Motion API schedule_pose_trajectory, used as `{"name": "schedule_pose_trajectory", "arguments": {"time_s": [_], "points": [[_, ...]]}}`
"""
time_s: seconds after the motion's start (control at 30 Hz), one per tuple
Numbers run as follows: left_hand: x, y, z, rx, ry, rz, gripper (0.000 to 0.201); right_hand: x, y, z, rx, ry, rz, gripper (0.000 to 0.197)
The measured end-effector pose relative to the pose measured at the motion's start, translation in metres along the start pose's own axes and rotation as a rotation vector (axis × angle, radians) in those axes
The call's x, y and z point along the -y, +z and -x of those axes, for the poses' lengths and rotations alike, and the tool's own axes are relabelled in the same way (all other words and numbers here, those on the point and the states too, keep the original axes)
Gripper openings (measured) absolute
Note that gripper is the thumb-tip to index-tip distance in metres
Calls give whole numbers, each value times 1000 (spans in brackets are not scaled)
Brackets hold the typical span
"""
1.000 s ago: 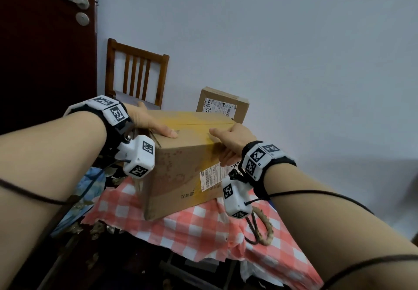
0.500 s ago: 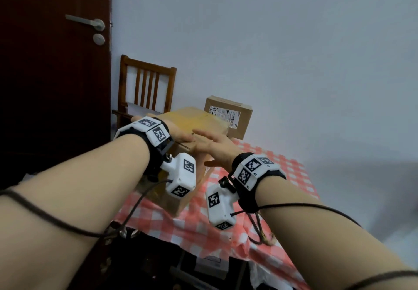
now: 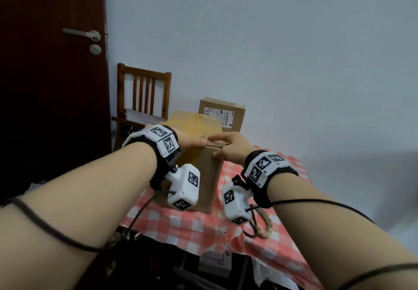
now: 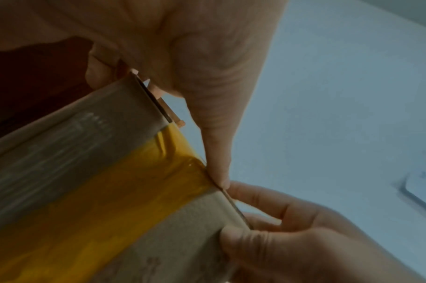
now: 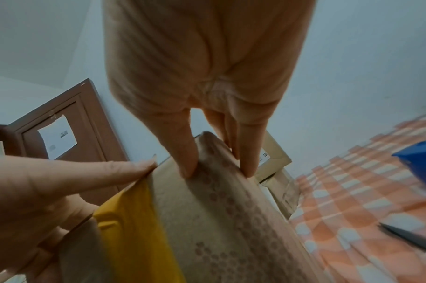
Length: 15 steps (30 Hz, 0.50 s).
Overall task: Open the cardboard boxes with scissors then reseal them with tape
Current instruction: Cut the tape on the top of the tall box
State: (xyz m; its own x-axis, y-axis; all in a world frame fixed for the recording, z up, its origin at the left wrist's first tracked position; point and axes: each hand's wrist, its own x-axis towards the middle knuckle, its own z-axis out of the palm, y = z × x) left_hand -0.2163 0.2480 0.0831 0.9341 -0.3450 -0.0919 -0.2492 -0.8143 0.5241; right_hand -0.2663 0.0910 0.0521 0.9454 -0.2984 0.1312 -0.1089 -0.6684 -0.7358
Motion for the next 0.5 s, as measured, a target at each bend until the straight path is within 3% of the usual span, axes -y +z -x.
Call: {"name": "schedule_pose_trajectory", "arguments": {"time_s": [0.07,0.1,0.17,0.23,0.27,0.37,0.5], "points": [[-1,9,-6,-95,-83,-82,124,-7,-4,1,-22,0,2,44],[-2,12,-7,-123,-97,-135,124,-10,-5,1,-23,-5,13,41],[-4,15,-15,-149,-24,-152,98,-15,-5,1,-26,-27,52,37],[-4,15,-22,-160,86,-28,48,-17,-6,1,-33,-43,71,34],[-3,14,-24,-157,130,76,33,-18,-9,0,-41,-49,83,32],[-2,12,-23,-136,184,340,22,-23,-18,-1,-87,-44,141,29],[-7,11,-26,-116,234,451,30,-20,-25,-5,-192,-1,100,26]]}}
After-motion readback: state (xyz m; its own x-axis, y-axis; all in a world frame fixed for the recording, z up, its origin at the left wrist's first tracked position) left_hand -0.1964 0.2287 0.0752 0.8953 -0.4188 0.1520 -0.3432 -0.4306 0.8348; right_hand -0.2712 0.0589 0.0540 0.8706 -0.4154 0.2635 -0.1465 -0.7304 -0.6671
